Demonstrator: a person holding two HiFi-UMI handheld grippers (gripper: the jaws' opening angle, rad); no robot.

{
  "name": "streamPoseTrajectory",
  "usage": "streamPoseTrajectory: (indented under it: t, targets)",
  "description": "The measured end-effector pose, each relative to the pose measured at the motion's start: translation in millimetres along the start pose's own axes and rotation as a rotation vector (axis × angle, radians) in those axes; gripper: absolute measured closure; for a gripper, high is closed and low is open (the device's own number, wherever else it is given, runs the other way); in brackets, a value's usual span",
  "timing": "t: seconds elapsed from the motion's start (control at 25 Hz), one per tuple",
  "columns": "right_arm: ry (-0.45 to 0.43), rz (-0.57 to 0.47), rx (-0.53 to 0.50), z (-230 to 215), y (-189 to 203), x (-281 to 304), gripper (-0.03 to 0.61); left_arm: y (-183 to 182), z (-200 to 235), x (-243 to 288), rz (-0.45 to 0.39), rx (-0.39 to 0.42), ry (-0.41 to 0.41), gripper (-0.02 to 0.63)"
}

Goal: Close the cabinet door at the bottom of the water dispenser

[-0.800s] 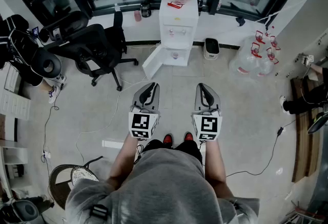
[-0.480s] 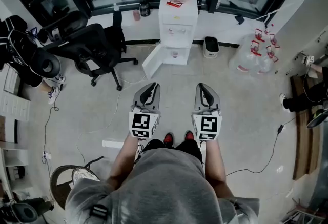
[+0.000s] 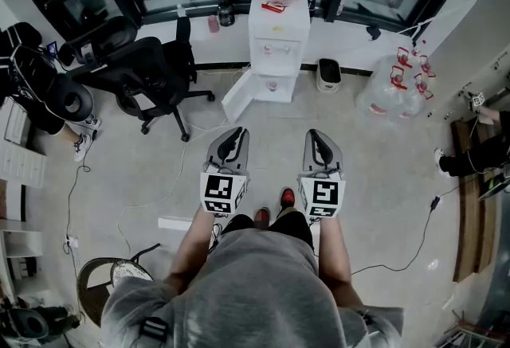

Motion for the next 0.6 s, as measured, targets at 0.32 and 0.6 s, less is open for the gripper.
streamPoseTrajectory:
  t: [0.32,0.6]
  targets:
    - [-0.038,0.003,0.007,-3,-4,37,0.56,0,19,22,0.022,-0.002,-0.039,0.563]
    - [-0.059,0.014,0.024,-26,3,92,0.559,7,34,71,0.048,0.0,-0.057,0.563]
Point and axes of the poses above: the fingertips, and each gripper's own axes: x forward along the fingers, z to its left, y out of its underside, the point moved 6 cm from there along -x, backward along the fingers, and after that the axes turned 11 degrees about x, right-handed, at the moved point
